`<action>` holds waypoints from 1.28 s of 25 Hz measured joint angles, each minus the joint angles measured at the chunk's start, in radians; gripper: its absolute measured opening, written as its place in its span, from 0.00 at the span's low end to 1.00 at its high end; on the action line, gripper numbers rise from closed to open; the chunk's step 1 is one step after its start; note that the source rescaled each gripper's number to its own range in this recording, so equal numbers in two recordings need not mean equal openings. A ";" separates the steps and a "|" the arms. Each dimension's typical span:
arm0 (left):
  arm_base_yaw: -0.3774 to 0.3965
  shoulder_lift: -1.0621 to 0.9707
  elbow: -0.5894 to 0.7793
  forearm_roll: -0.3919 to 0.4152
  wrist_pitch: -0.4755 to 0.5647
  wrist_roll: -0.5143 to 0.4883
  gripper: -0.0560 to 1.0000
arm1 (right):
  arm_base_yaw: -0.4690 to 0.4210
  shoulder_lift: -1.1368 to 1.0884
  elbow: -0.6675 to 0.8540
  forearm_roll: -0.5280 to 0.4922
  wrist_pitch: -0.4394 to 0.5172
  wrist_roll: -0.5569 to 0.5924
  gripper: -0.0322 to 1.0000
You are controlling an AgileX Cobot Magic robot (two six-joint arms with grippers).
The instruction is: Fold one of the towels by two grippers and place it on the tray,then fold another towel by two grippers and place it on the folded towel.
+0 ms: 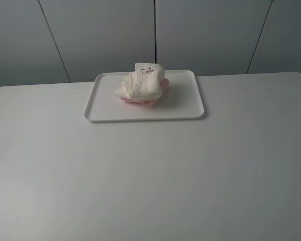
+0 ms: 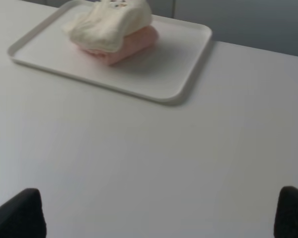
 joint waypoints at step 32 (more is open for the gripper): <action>0.059 0.000 0.000 0.000 0.000 0.000 1.00 | -0.193 -0.001 0.000 0.000 -0.002 0.006 1.00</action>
